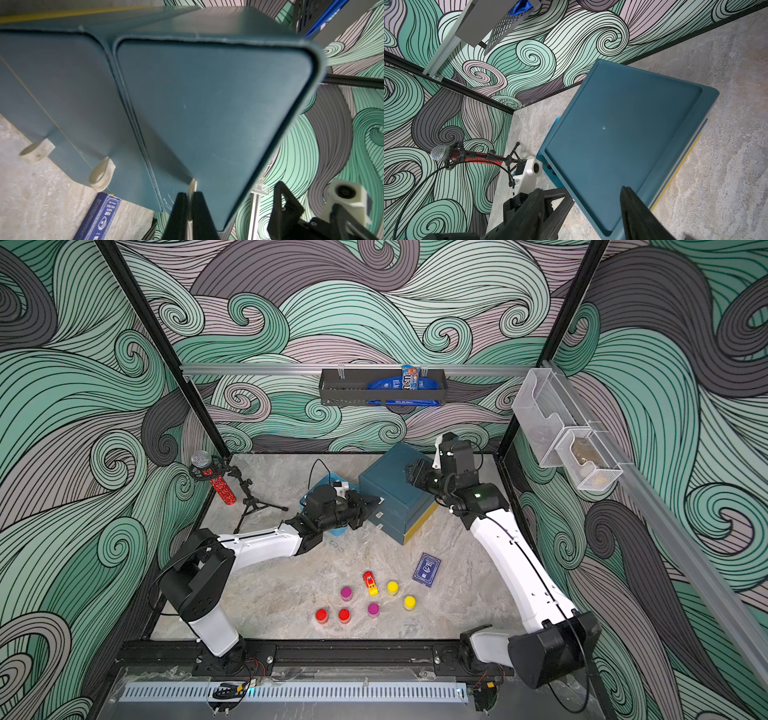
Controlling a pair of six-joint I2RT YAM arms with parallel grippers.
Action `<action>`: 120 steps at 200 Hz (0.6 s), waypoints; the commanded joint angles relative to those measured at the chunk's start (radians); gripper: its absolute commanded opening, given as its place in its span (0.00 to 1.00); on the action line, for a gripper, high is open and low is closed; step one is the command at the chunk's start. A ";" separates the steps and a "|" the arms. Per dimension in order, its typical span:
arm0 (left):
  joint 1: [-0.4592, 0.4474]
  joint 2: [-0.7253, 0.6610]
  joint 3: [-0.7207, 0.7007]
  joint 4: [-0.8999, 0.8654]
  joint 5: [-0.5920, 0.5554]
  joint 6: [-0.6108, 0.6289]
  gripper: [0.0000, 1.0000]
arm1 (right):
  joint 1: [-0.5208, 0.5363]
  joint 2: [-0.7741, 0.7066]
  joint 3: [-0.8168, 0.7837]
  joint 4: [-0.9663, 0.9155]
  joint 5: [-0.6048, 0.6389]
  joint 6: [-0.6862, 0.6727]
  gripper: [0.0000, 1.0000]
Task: Put the paint cans in the drawer according to color
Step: Open the drawer in the storage box.
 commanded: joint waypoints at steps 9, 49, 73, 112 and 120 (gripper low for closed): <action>-0.003 -0.010 0.019 0.022 -0.020 0.006 0.00 | 0.006 -0.017 -0.010 -0.007 -0.001 -0.017 0.61; -0.006 -0.093 -0.066 -0.010 -0.033 0.002 0.00 | 0.004 -0.033 -0.015 -0.007 0.004 -0.019 0.61; -0.008 -0.162 -0.135 -0.029 -0.018 0.004 0.00 | 0.004 -0.044 -0.029 -0.009 0.008 -0.032 0.60; -0.007 -0.291 -0.245 -0.091 0.003 0.010 0.00 | 0.007 -0.080 -0.072 -0.047 0.022 -0.057 0.59; -0.007 -0.323 -0.268 -0.103 0.008 0.010 0.00 | 0.011 -0.093 -0.082 -0.059 0.030 -0.063 0.59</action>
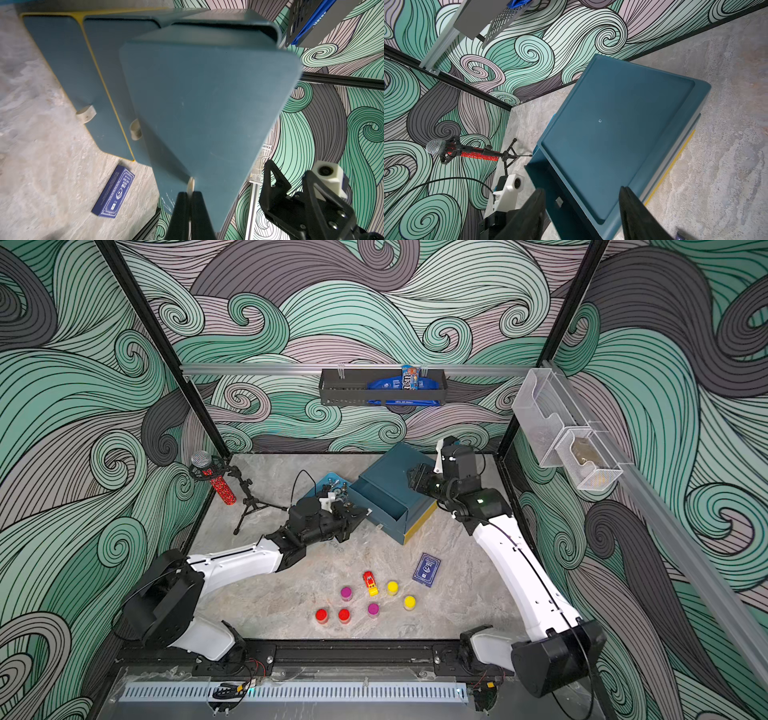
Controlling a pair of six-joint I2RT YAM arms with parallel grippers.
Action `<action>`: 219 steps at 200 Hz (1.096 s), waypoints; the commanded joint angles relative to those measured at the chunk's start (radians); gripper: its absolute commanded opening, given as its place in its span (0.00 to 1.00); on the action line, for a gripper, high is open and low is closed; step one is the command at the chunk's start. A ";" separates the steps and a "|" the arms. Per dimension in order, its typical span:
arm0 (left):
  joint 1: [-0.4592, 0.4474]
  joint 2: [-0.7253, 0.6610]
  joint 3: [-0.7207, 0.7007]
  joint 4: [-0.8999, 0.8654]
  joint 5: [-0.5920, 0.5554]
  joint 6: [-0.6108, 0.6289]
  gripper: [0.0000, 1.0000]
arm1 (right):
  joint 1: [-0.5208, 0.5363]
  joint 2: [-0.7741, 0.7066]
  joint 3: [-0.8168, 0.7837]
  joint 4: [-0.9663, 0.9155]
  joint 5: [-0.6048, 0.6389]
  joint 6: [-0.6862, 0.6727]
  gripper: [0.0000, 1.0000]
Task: Put the paint cans in the drawer according to color
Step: Open the drawer in the storage box, then pick up the paint can at the center of the board.
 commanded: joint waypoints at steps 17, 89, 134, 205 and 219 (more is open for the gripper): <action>-0.003 -0.146 -0.091 -0.072 0.021 0.010 0.00 | 0.020 -0.065 -0.045 -0.073 0.042 -0.040 0.59; -0.003 -0.200 -0.125 -0.119 0.015 0.028 0.16 | 0.150 -0.168 -0.201 -0.227 0.126 -0.047 0.56; -0.002 -0.257 -0.085 -0.292 -0.028 0.085 0.52 | 0.298 -0.190 -0.345 -0.233 0.113 -0.027 0.48; 0.017 -0.525 -0.032 -0.690 -0.264 0.221 0.52 | 0.489 -0.172 -0.622 -0.071 0.126 0.005 0.49; 0.032 -0.538 0.004 -0.740 -0.272 0.257 0.52 | 0.490 -0.173 -0.669 -0.022 0.113 0.003 0.50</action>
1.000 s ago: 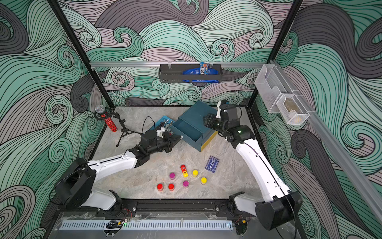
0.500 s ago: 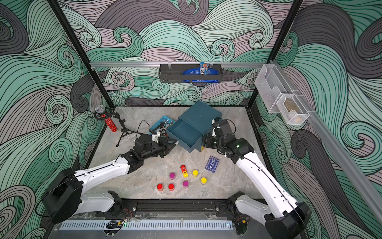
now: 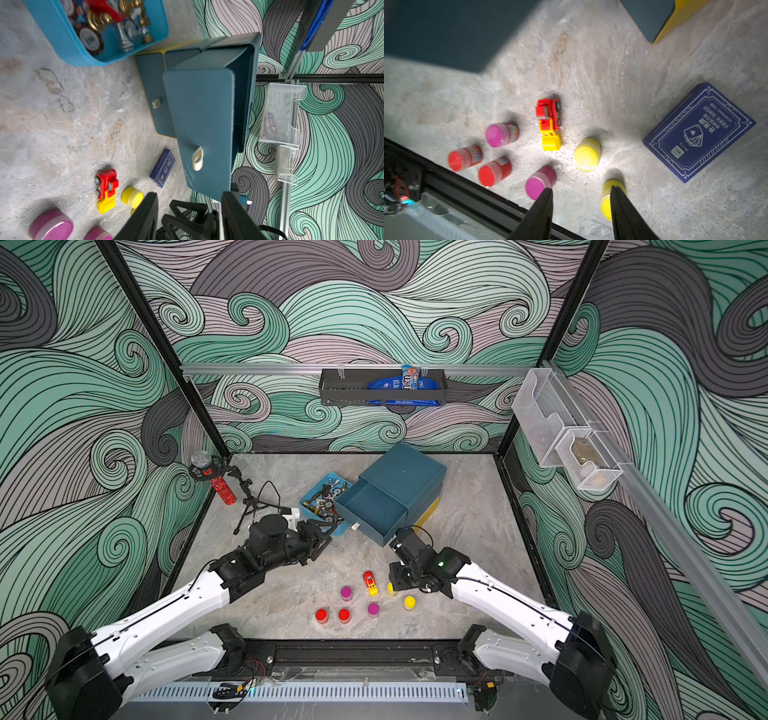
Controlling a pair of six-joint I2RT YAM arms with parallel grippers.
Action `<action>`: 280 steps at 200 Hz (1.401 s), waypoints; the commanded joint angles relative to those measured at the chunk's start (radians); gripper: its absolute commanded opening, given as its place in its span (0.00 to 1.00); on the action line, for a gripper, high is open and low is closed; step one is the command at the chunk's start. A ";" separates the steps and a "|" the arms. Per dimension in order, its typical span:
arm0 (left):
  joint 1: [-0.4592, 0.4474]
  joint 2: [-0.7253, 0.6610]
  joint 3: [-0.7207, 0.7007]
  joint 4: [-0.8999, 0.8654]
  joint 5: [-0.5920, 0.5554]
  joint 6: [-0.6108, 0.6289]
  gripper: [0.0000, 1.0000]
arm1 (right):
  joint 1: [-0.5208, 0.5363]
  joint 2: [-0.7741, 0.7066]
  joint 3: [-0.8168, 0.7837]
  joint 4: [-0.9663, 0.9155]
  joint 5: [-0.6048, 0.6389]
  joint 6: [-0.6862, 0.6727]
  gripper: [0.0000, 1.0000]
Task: Put the paint cans in the drawer according to color
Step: Pick up the paint can at the center of the board.
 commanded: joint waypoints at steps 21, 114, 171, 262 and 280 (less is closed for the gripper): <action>0.028 -0.034 0.127 -0.202 -0.105 0.136 0.52 | 0.019 0.013 -0.097 0.162 -0.012 0.007 0.53; 0.052 -0.014 0.160 -0.185 -0.081 0.177 0.52 | 0.071 0.185 -0.106 0.227 0.070 0.016 0.56; 0.078 -0.016 0.164 -0.185 -0.061 0.198 0.52 | 0.071 0.226 -0.104 0.250 0.079 0.031 0.40; 0.108 -0.028 0.199 -0.117 0.021 0.364 0.52 | 0.025 -0.019 0.383 -0.201 0.323 0.071 0.17; 0.107 -0.029 0.225 -0.123 0.049 0.446 0.52 | 0.010 0.054 0.581 -0.223 0.302 -0.028 0.18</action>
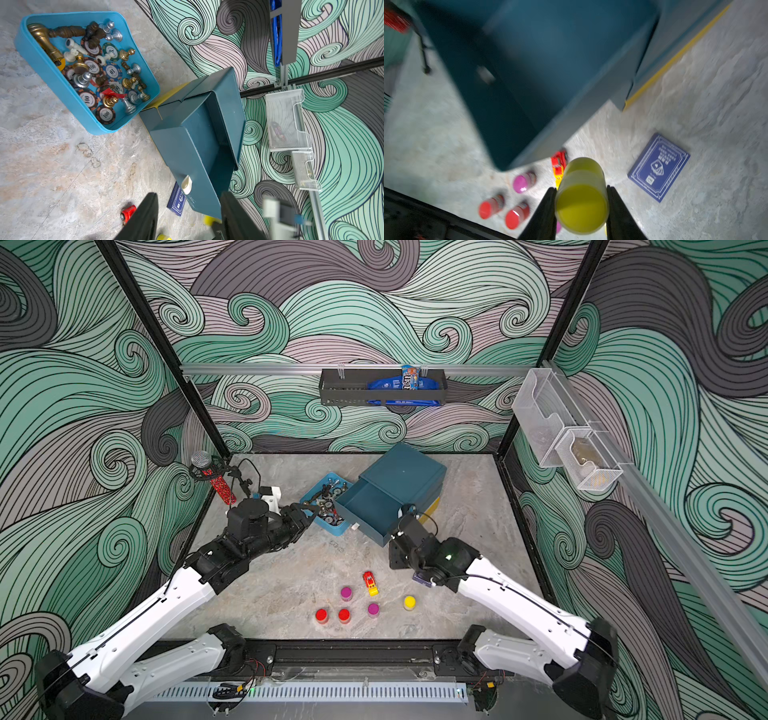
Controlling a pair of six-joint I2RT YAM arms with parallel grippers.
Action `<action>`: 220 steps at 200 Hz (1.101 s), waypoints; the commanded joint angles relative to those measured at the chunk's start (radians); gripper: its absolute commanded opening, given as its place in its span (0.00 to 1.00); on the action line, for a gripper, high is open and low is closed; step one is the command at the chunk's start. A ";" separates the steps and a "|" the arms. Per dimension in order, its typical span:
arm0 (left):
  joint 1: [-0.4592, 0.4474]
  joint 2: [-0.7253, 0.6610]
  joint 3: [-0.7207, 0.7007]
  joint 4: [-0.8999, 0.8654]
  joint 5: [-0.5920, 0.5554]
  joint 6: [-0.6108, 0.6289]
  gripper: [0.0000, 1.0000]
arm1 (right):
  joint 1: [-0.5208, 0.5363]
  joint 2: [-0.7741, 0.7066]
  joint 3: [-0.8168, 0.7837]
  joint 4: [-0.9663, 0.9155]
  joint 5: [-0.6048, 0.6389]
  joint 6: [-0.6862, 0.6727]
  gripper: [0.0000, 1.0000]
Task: Put the paint cans in the drawer according to color
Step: Pick up the paint can at the center of the board, then place the paint can in the drawer.
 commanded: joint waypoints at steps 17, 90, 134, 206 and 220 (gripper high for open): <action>0.006 -0.011 0.094 0.020 0.094 0.218 0.52 | -0.051 0.193 0.377 -0.133 -0.028 -0.197 0.18; 0.005 -0.102 0.199 -0.135 0.094 0.583 0.50 | -0.150 0.683 0.805 -0.201 -0.231 -0.314 0.18; 0.006 -0.132 0.211 -0.176 0.071 0.633 0.50 | -0.146 0.759 0.797 -0.201 -0.232 -0.317 0.21; 0.006 -0.140 0.209 -0.138 0.069 0.629 0.51 | -0.142 0.848 0.791 -0.199 -0.182 -0.335 0.48; 0.005 -0.147 0.200 -0.122 0.075 0.627 0.52 | -0.142 0.855 0.800 -0.199 -0.179 -0.336 0.52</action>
